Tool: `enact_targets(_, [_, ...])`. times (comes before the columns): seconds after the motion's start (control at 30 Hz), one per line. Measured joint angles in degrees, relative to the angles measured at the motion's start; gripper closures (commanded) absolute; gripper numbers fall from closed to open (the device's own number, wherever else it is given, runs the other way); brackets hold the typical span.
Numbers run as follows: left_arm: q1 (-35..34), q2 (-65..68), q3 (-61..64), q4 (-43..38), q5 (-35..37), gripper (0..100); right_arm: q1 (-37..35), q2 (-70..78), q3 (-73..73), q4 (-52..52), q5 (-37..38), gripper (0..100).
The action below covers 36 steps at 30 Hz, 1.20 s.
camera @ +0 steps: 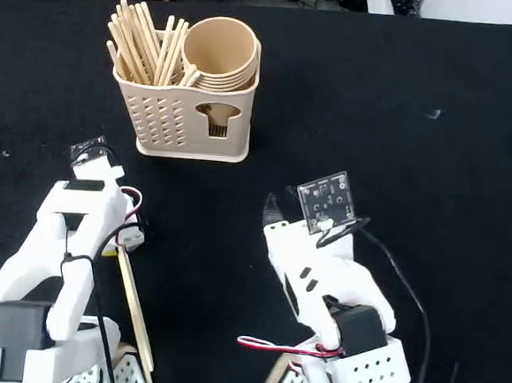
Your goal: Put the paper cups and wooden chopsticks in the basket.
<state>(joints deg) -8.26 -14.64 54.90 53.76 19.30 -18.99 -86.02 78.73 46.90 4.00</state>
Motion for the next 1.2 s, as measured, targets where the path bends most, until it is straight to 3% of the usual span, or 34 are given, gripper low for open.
enact_targets(0.23, [-0.9, 0.8, -2.3, -0.2, 1.2, 97, 0.0, 0.0, 0.0, 0.0, 0.0, 90.3])
enact_targets(0.67, [-14.9, 1.1, -15.1, -1.1, 14.8, 97, 0.0, 0.0, 0.0, 0.0, 0.0, 90.3])
enact_targets(1.2, [-11.3, 1.1, -9.7, -1.1, 14.3, 97, 0.0, 0.0, 0.0, 0.0, 0.0, 90.3])
